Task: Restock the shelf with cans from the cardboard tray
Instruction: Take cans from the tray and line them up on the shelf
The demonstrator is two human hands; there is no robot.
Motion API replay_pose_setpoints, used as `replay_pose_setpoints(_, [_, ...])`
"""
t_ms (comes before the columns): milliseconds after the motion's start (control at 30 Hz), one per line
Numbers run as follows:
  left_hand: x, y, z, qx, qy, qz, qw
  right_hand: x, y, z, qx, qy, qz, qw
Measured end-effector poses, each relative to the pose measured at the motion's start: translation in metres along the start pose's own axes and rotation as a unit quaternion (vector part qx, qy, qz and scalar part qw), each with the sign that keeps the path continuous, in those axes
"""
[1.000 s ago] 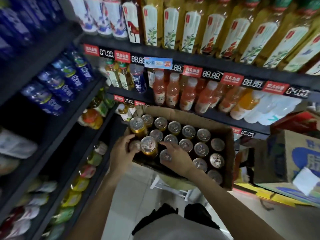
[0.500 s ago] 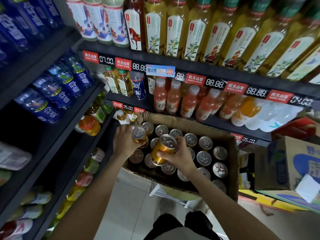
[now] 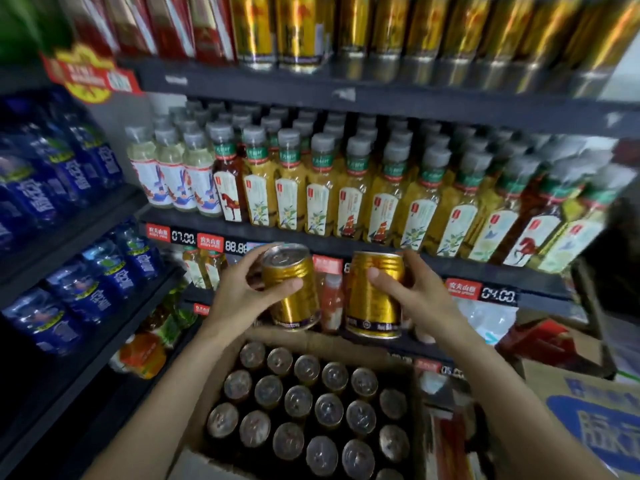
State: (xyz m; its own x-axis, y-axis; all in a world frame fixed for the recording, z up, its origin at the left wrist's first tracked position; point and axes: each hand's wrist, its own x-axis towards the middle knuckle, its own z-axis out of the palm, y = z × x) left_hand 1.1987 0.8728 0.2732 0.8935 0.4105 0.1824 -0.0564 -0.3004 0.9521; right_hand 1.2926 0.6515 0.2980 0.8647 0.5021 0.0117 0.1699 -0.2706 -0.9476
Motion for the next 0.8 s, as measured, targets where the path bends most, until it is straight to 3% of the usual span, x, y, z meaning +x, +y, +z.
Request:
replay_pose_setpoints(167, [0.046,0.108,0.033,-0.031,-0.045,0.12,0.991,0.008,-0.069,-0.082,-0.099,0.05,-0.128,0.986])
replay_pose_setpoints(467, [0.124,0.243,0.107,-0.001,0.002,0.263,0.965,0.039,-0.158,-0.217,-0.108,0.143,-0.225,0.958])
replay_pose_setpoints(667, [0.193,0.284,0.168,0.115,0.076,0.264,0.955,0.097,-0.17,-0.287,-0.233,0.265,-0.206,0.913])
replay_pose_setpoints(800, [0.236,0.285,0.205,0.199,0.102,0.225,0.948,0.132,-0.161,-0.313,-0.3,0.294,-0.162,0.893])
